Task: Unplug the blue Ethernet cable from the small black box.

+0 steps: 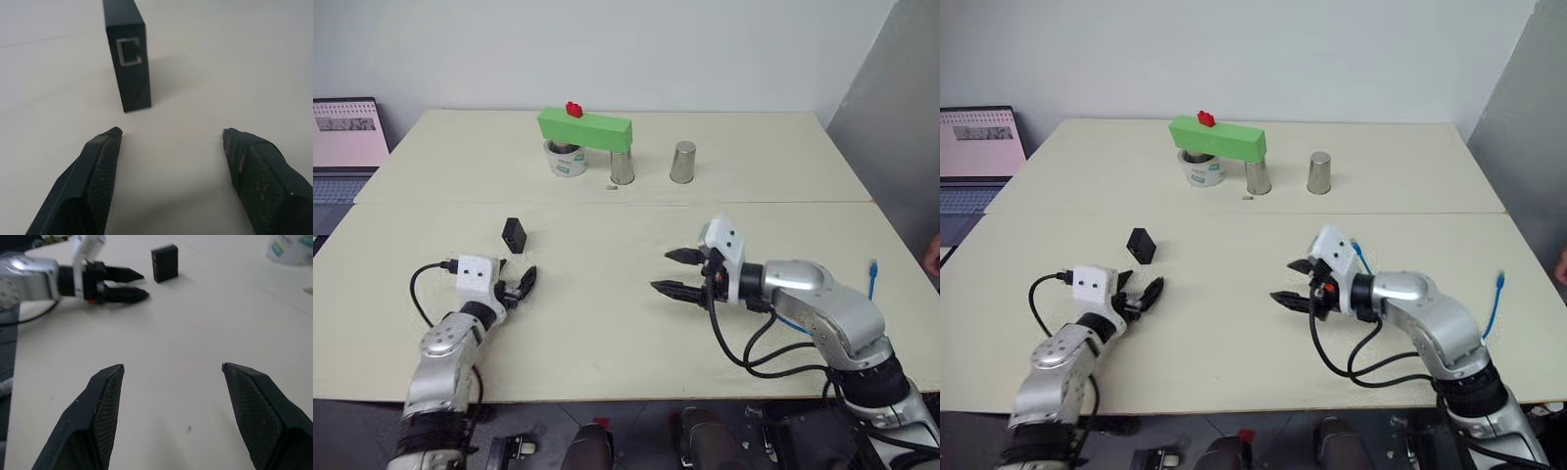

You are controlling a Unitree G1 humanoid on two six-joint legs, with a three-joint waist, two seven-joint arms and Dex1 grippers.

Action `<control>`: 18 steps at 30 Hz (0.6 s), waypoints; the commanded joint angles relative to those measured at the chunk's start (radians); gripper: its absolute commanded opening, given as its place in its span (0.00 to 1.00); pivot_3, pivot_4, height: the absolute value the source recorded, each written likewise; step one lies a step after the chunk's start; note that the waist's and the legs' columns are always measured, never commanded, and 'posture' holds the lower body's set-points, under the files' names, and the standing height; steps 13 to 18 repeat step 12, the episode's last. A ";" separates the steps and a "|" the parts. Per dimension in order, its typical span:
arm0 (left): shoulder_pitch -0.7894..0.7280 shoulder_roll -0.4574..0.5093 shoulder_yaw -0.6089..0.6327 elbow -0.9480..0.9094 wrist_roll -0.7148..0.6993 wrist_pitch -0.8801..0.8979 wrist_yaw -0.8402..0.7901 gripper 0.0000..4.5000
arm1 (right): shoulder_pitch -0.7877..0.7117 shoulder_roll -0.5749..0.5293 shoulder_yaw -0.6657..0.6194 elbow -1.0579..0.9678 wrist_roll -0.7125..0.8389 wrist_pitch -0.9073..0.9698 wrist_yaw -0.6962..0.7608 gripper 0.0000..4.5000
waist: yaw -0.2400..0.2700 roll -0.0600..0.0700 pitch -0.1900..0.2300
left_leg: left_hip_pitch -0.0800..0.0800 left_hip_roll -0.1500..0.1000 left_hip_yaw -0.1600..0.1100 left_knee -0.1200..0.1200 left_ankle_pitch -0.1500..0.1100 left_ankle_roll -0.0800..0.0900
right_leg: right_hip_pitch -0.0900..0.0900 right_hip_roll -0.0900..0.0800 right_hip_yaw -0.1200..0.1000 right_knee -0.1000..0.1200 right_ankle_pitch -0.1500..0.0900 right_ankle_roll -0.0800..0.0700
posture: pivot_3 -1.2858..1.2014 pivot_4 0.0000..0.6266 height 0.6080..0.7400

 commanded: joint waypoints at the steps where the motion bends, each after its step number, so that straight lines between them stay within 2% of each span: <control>1: 0.018 0.079 0.028 -0.152 -0.040 0.099 -0.058 0.78 | 0.055 -0.048 -0.122 -0.023 -0.011 -0.035 -0.034 0.75 | 0.004 0.000 0.000 | 0.000 0.000 0.000 0.001 0.000 0.000 | 0.000 0.000 0.000 0.000 0.000 0.000 | 0.52 0.24 1.00; 3: 0.012 0.143 0.062 -0.186 -0.061 0.143 -0.097 0.78 | 0.097 -0.097 -0.197 -0.007 -0.018 -0.042 -0.035 0.75 | 0.010 -0.001 0.000 | 0.000 0.000 -0.001 0.001 0.000 0.000 | 0.000 0.000 -0.001 0.000 0.000 0.000 | 0.52 0.24 1.00; 7: -0.028 0.207 0.121 -0.190 -0.107 0.193 -0.130 0.78 | 0.141 -0.159 -0.278 0.010 -0.014 -0.051 -0.025 0.75 | 0.010 -0.001 0.001 | 0.001 0.000 0.000 0.001 0.000 0.000 | 0.001 0.000 0.000 0.000 0.000 0.000 | 0.52 0.24 1.00; 11: -0.054 0.239 0.147 -0.193 -0.139 0.227 -0.166 0.78 | 0.162 -0.191 -0.324 0.007 0.010 -0.038 -0.012 0.75 | 0.009 -0.001 0.001 | 0.000 0.000 0.000 0.000 0.000 0.000 | 0.001 0.001 0.000 -0.001 0.000 0.000 | 0.52 0.24 1.00; 18: -0.053 0.244 0.146 -0.195 -0.143 0.231 -0.176 0.78 | 0.164 -0.194 -0.327 0.004 0.014 -0.036 -0.010 0.75 | 0.009 -0.001 0.001 | 0.000 0.000 0.000 0.000 0.000 0.000 | 0.000 0.001 0.000 -0.001 0.000 0.000 | 0.52 0.24 1.00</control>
